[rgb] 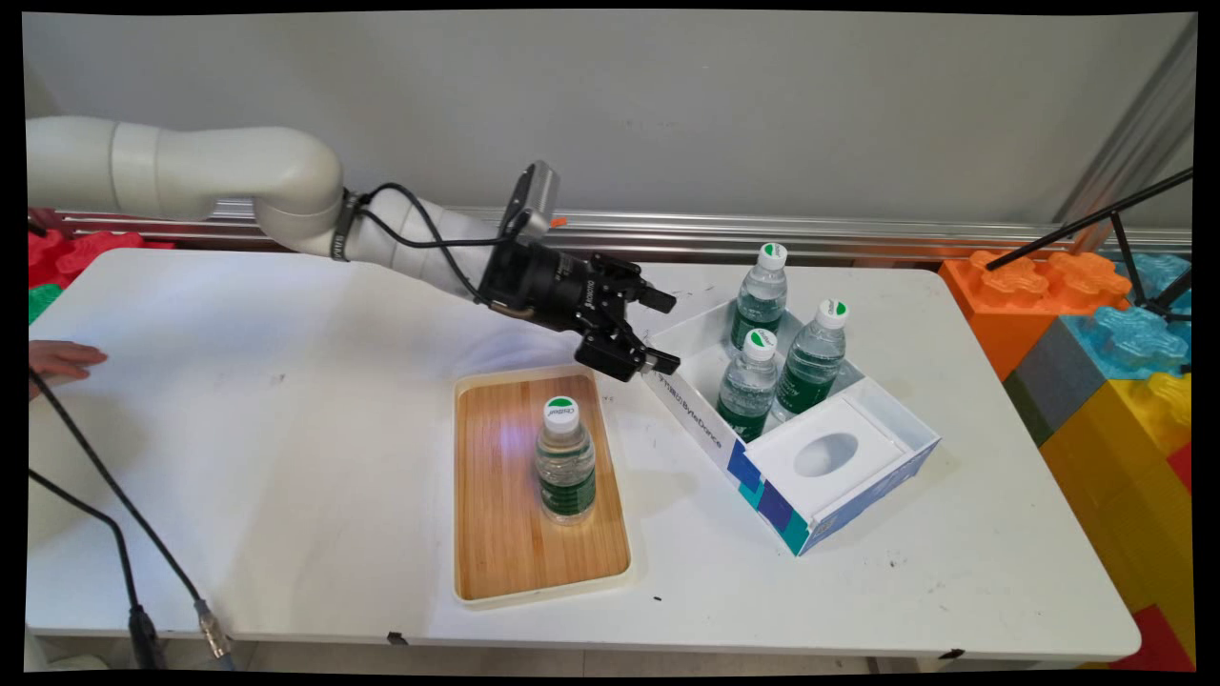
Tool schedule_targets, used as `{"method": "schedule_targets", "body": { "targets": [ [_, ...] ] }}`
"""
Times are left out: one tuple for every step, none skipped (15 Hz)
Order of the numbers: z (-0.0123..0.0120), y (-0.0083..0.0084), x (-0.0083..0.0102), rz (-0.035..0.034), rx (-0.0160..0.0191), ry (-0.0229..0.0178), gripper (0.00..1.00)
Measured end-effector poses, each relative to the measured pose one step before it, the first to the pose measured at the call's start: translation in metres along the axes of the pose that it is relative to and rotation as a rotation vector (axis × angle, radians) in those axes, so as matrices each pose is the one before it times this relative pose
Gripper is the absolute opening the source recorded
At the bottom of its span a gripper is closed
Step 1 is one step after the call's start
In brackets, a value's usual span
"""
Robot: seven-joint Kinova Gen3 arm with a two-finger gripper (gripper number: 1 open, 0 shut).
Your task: Pick up the green bottle from the white box
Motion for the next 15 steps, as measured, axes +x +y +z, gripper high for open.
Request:
{"method": "schedule_targets", "body": {
  "targets": [
    [0.00485, -0.00025, 0.00043, -0.00307, 0.00059, 0.00154, 1.0],
    [0.0041, -0.00017, 0.00041, -0.00329, 0.00099, 0.00084, 1.0],
    [0.0043, 0.00001, 0.00042, -0.00345, 0.00074, -0.00041, 1.0],
    [0.00349, -0.00004, 0.00045, -0.00285, 0.0011, -0.00079, 1.0],
    [0.00448, -0.00001, 0.00058, -0.00346, 0.00101, -0.00169, 1.0],
    [0.00523, -0.00006, 0.00078, -0.00525, 0.00249, -0.00161, 1.0],
    [0.00545, -0.00006, 0.00089, -0.00511, 0.00231, -0.00153, 1.0],
    [0.00497, 0.00003, 0.00079, -0.00476, 0.00116, -0.00145, 1.0],
    [0.00597, 0.00038, 0.0006, -0.00563, 0.00057, -0.0021, 1.0],
    [0.00515, 0.00034, 0.0005, -0.00431, 0.00024, -0.0017, 1.0],
    [0.0055, 0.00056, 0.0004, -0.00405, -0.00145, -0.00216, 1.0],
    [0.00445, 0.00047, 0.00027, -0.00388, -0.00077, -0.00139, 1.0],
    [0.0043, 0.00062, 0.00011, -0.00401, -0.00114, -0.00144, 1.0],
    [0.0045, 0.00059, 0.00032, -0.0043, -0.00104, -0.00094, 1.0],
    [0.00526, 0.00082, 0.00042, -0.00504, -0.00208, -0.00104, 1.0]
  ]
}}
